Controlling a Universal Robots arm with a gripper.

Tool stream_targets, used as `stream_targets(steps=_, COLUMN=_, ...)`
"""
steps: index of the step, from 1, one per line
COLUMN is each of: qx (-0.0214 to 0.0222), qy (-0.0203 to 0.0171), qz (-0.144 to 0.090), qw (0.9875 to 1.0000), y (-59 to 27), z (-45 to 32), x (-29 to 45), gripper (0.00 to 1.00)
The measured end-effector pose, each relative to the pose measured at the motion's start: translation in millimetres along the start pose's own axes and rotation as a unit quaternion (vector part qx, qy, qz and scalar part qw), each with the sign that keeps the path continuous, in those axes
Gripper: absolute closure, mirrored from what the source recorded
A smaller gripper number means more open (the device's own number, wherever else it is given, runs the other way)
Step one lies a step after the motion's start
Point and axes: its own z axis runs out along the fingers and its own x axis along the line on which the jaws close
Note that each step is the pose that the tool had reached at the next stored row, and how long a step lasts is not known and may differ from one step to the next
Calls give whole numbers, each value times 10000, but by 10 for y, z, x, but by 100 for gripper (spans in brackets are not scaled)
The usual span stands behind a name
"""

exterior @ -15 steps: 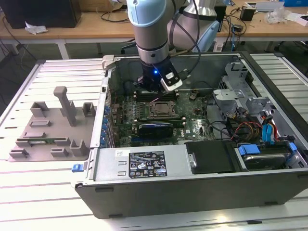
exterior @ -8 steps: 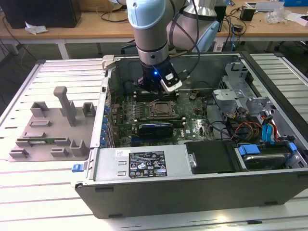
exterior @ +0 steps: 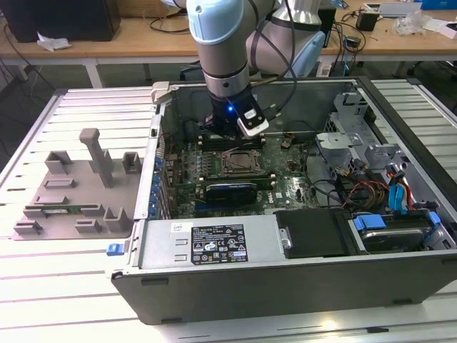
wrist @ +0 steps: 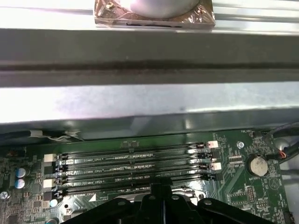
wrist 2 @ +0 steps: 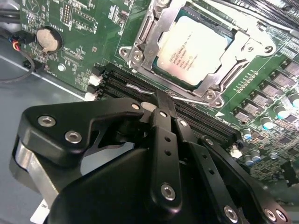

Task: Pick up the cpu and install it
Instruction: 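Install the first cpu locking lever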

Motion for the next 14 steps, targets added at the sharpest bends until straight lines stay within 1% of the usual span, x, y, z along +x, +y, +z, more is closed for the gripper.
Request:
stream_targets(steps=3, qx=35, qy=-41, qz=176, qw=9998, y=0, z=18, x=3, gripper=89)
stream_targets(steps=4, qx=40, qy=-50, qz=216, qw=9997, y=8, z=25, x=5, gripper=89)
stream_targets(steps=8, qx=58, qy=-74, qz=322, qw=9994, y=33, z=37, x=9, gripper=89)
stream_targets(steps=9, qx=67, qy=-77, qz=334, qw=9994, y=36, z=37, x=9, gripper=89)
stream_targets(steps=11, qx=108, qy=-87, qz=355, qw=9993, y=40, z=38, x=9, gripper=89)
stream_targets(steps=12, qx=120, qy=-91, qz=368, qw=9992, y=43, z=39, x=10, gripper=89)
stream_targets(steps=14, qx=123, qy=-97, qz=391, qw=9991, y=52, z=45, x=11, gripper=89)
